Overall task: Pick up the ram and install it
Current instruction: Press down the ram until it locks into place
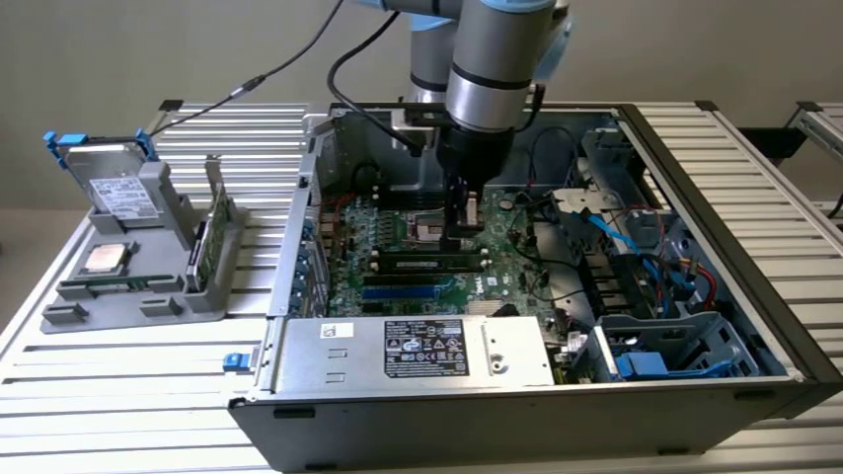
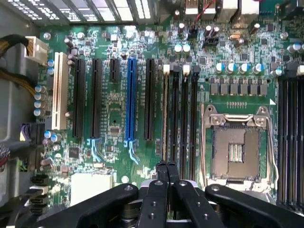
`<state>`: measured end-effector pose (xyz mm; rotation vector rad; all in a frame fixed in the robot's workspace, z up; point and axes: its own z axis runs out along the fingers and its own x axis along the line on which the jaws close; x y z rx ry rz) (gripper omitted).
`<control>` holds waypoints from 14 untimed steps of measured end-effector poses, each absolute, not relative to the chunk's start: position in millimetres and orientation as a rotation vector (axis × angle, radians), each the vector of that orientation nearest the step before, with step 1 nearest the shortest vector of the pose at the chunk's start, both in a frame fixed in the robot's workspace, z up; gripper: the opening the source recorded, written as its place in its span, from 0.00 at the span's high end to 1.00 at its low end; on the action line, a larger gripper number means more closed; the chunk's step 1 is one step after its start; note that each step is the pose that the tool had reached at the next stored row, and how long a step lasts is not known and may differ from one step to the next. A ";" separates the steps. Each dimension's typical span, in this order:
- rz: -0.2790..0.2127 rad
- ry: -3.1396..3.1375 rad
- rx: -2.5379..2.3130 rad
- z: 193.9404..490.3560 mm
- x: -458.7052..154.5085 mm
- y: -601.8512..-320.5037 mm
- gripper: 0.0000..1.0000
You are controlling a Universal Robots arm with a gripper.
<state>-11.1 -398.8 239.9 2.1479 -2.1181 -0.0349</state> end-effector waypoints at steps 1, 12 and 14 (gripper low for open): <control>-0.034 -2.118 2.148 240.0 -14.8 -398.8 0.90; -0.020 -2.124 2.153 237.1 -42.3 -398.7 0.90; -0.019 -2.125 2.154 234.4 -42.3 -398.7 0.90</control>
